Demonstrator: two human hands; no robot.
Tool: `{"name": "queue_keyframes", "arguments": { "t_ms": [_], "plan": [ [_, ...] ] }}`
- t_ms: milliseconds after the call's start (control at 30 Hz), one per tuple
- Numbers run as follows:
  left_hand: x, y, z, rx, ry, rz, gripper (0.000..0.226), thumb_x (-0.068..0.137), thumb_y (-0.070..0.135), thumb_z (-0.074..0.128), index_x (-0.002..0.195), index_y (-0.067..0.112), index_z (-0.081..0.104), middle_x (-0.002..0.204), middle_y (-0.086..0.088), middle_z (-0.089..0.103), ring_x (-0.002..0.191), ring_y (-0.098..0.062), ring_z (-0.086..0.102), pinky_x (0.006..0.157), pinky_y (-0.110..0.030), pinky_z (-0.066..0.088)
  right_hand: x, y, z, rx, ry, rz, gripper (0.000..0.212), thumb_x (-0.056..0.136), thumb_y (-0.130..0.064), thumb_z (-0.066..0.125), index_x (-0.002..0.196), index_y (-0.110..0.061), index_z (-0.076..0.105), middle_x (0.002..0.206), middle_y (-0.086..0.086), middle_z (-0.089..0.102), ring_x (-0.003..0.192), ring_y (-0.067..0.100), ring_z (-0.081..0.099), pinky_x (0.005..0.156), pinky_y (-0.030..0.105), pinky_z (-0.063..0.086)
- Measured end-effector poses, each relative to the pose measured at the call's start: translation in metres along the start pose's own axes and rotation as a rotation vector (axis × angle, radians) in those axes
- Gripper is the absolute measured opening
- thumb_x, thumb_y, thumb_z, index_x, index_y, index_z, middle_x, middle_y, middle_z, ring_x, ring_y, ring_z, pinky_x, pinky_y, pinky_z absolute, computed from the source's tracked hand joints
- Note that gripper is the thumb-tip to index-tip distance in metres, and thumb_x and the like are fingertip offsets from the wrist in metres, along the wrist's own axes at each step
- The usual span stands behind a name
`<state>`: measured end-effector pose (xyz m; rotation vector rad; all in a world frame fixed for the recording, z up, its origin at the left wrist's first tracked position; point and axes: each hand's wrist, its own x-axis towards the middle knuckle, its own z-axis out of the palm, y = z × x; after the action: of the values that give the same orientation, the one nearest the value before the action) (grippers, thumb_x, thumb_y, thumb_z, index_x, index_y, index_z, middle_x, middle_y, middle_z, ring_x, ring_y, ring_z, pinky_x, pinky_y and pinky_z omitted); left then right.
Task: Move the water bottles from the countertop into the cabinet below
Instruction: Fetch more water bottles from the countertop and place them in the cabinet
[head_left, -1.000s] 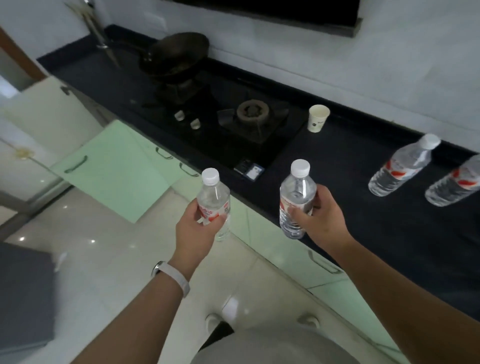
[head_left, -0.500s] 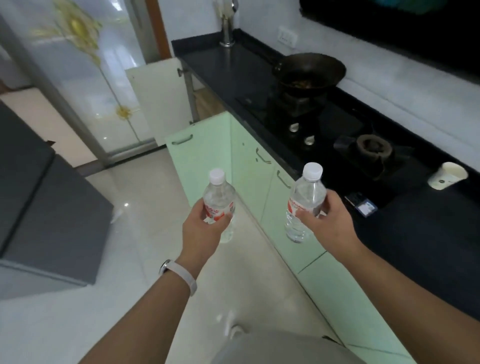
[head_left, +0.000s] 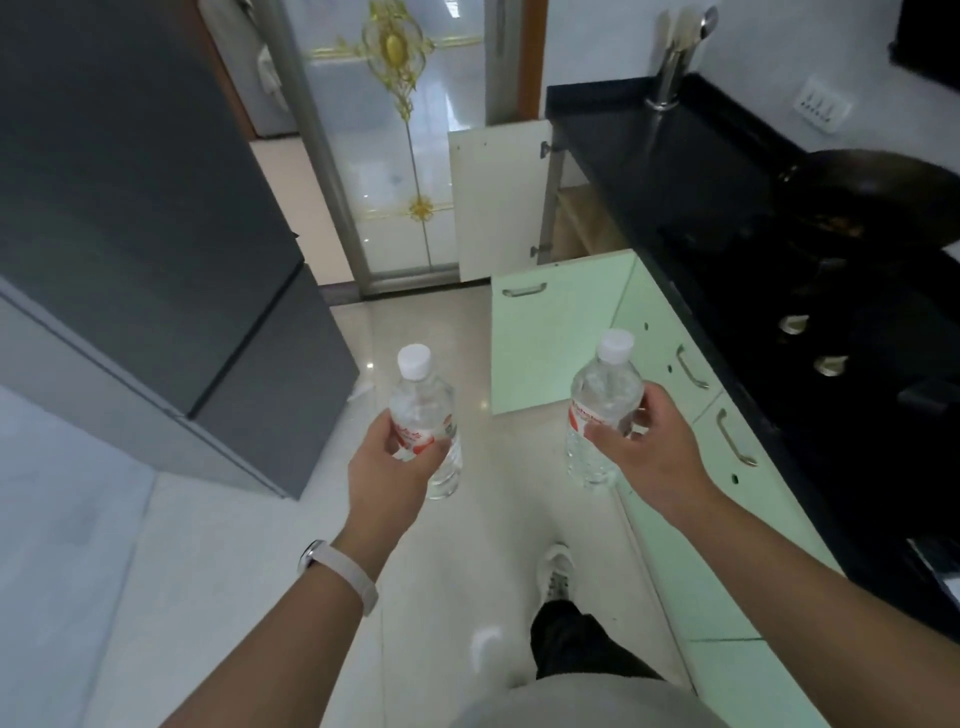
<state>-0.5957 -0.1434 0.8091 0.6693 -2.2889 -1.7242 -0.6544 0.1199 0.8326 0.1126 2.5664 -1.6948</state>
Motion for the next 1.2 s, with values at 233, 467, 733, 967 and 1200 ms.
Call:
{"name": "queue_keyframes", "arguments": {
  "t_ms": [233,467,733,967,1200],
  "plan": [
    [0.079,0.007,0.007,0.013,0.095,-0.046,0.032,0.079,0.027,0.084,0.105,0.038,0.067,0.093,0.022,0.073,0.088,0.002,0.068,0.081,-0.023,0.052,0.098,-0.011,0.04,-0.009,-0.108,-0.03,0.048,0.074,-0.034,0.083,0.113,-0.028,0.055,0.102,-0.017,0.063,0.098,-0.003,0.058,0.09,0.032,0.051],
    [0.182,0.037,0.035,0.019,0.107,-0.058,0.034,0.079,0.024,0.084,0.108,0.032,0.069,0.095,0.016,0.075,0.09,0.0,0.07,0.085,-0.028,0.054,0.209,-0.038,0.054,-0.041,-0.168,-0.061,0.047,0.076,-0.032,0.081,0.115,-0.03,0.055,0.105,-0.019,0.063,0.099,-0.001,0.059,0.09,0.036,0.052],
    [0.269,0.057,0.02,-0.041,0.135,-0.024,0.03,0.081,0.025,0.083,0.108,0.03,0.07,0.098,0.01,0.075,0.096,-0.008,0.071,0.087,-0.029,0.054,0.295,-0.084,0.106,-0.026,-0.195,-0.094,0.047,0.076,-0.034,0.081,0.113,-0.031,0.053,0.106,-0.021,0.061,0.102,-0.001,0.058,0.09,0.036,0.053],
    [0.372,0.044,-0.033,-0.097,0.122,0.005,0.031,0.08,0.02,0.083,0.106,0.028,0.071,0.097,0.01,0.076,0.093,-0.01,0.072,0.084,-0.03,0.056,0.349,-0.12,0.201,-0.054,-0.177,-0.065,0.047,0.075,-0.033,0.083,0.112,-0.03,0.053,0.107,-0.017,0.062,0.1,0.005,0.06,0.083,0.03,0.053],
    [0.486,0.048,-0.106,-0.085,0.009,0.079,0.036,0.081,0.013,0.083,0.11,0.027,0.066,0.098,0.016,0.071,0.089,0.001,0.068,0.068,-0.004,0.046,0.381,-0.178,0.288,-0.003,-0.041,-0.03,0.05,0.078,-0.022,0.082,0.115,-0.033,0.05,0.108,-0.016,0.061,0.099,0.005,0.061,0.082,0.025,0.05]
  ]
}}
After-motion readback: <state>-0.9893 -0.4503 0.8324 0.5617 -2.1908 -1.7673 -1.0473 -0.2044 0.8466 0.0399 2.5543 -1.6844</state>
